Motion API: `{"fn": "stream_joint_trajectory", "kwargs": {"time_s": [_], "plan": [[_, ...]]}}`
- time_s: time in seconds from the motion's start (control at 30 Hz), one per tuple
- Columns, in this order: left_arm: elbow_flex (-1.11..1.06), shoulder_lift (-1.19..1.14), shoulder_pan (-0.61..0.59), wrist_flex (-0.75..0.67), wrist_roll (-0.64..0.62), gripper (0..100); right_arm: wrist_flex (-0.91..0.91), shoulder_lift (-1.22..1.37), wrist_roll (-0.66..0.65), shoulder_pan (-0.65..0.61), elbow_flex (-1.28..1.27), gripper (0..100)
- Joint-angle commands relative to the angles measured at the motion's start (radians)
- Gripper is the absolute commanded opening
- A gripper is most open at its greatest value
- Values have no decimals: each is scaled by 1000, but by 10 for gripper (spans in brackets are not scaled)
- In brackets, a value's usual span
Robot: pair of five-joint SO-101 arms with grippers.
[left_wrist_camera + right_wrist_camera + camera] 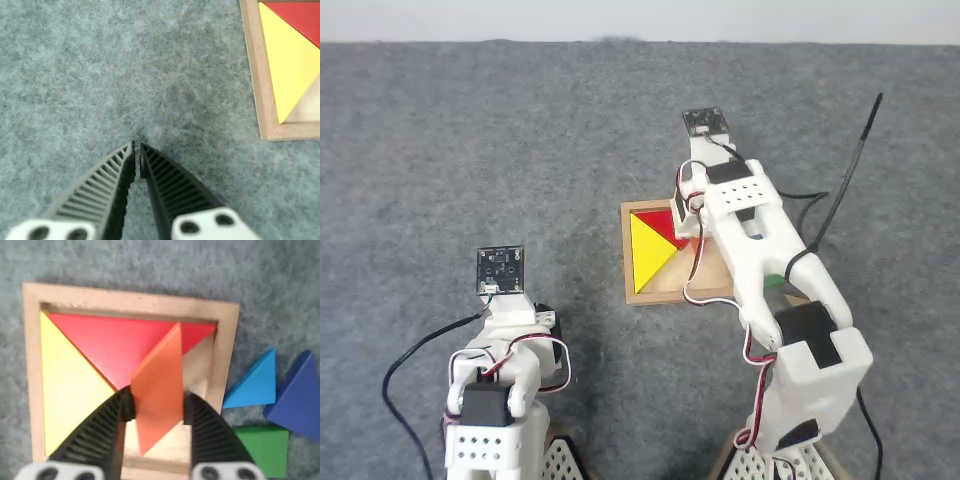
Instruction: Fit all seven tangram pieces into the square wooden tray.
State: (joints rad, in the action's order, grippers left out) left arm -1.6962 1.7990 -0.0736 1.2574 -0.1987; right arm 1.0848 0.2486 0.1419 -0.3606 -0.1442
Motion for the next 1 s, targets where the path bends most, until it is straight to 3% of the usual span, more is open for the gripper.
{"fn": "stream_joint_trajectory", "kwargs": {"time_s": [0.0, 0.1, 0.4, 0.57, 0.7, 0.83, 0.97], "plan": [[13, 20, -6, 5, 15, 14, 10, -25, -100, 24, 63, 247], [13, 20, -6, 5, 15, 14, 8, -25, -129, 21, 63, 292], [13, 20, -6, 5, 15, 14, 18, -50, -133, 22, 68, 292], [13, 20, -6, 5, 15, 14, -44, -196, -184, -27, -87, 291], [13, 20, -6, 5, 15, 14, -131, -375, -222, -30, -273, 190], [13, 20, -6, 5, 15, 14, -142, -499, -236, 68, -384, 54], [13, 20, -6, 5, 15, 14, -139, -503, -236, 191, -417, 68]]}}
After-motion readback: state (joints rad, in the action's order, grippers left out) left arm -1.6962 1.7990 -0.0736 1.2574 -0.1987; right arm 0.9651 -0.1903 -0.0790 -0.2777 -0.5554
